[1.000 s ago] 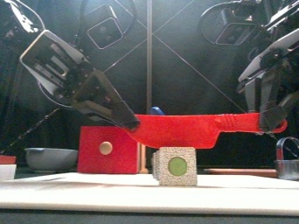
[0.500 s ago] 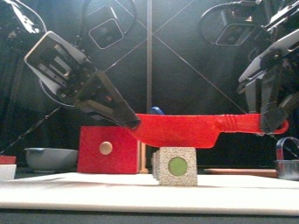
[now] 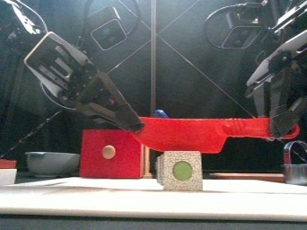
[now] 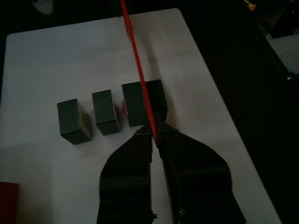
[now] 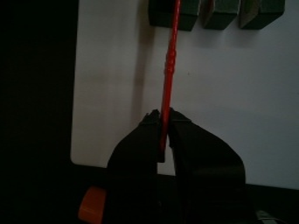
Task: Place sushi on board then cut the sushi with the knife then place the pieces on the plate
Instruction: Cut the sushi into 4 pieces
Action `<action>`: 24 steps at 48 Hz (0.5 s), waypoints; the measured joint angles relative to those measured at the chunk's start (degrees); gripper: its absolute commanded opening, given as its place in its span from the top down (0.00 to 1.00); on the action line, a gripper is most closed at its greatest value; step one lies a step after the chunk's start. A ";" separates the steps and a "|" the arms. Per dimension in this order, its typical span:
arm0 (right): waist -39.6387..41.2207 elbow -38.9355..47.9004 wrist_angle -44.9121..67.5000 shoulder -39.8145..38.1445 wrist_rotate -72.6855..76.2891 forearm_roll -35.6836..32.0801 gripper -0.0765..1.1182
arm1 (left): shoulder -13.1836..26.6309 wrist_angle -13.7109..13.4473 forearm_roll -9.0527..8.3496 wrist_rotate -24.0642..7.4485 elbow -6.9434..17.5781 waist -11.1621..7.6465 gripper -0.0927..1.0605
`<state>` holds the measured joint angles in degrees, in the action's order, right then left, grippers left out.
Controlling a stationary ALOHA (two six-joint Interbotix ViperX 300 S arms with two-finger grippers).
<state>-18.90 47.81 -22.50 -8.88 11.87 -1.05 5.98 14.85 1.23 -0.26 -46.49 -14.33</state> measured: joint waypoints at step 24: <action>-0.18 -0.44 0.53 5.54 0.00 0.09 0.60 | 5.45 0.00 1.49 0.00 0.44 -0.18 0.54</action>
<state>-19.07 47.37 -21.97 -3.34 11.87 -0.97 11.43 14.85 2.72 -0.26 -46.05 -14.50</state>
